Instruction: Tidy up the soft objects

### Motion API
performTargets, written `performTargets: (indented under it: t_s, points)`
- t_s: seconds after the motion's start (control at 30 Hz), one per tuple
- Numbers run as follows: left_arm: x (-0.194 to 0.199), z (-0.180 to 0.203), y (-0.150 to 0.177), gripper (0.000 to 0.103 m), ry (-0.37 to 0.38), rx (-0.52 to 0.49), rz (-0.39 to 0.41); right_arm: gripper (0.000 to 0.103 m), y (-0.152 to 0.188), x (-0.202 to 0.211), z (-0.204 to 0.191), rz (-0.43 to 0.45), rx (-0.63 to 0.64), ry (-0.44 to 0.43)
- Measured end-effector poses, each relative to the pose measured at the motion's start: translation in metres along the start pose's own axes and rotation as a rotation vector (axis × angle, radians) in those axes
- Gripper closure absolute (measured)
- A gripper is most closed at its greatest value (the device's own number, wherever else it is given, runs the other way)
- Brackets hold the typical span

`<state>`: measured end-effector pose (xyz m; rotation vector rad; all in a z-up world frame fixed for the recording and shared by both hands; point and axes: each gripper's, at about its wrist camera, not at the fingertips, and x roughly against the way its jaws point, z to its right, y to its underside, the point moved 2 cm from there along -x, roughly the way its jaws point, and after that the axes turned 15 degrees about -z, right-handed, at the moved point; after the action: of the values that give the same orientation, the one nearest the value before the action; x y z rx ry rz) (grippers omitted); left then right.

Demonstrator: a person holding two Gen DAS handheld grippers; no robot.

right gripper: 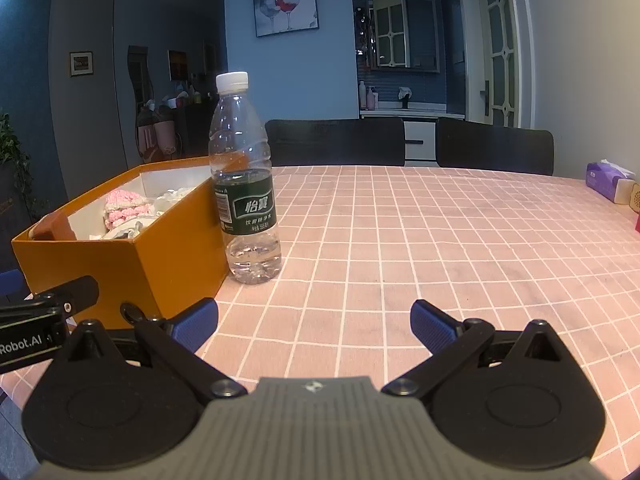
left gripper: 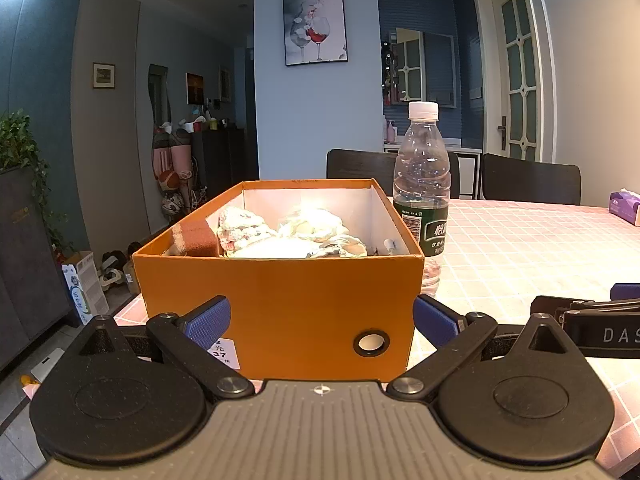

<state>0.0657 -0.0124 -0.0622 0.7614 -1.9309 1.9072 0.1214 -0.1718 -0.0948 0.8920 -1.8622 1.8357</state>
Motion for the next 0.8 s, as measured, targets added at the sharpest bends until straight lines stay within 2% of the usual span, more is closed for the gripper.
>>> performTargets:
  t_s: [0.8]
  points:
    - [-0.0007,0.0007,0.002,0.0,0.018,0.007,-0.013,0.003,0.005,-0.0024,-0.0022,-0.016,0.004,-0.004]
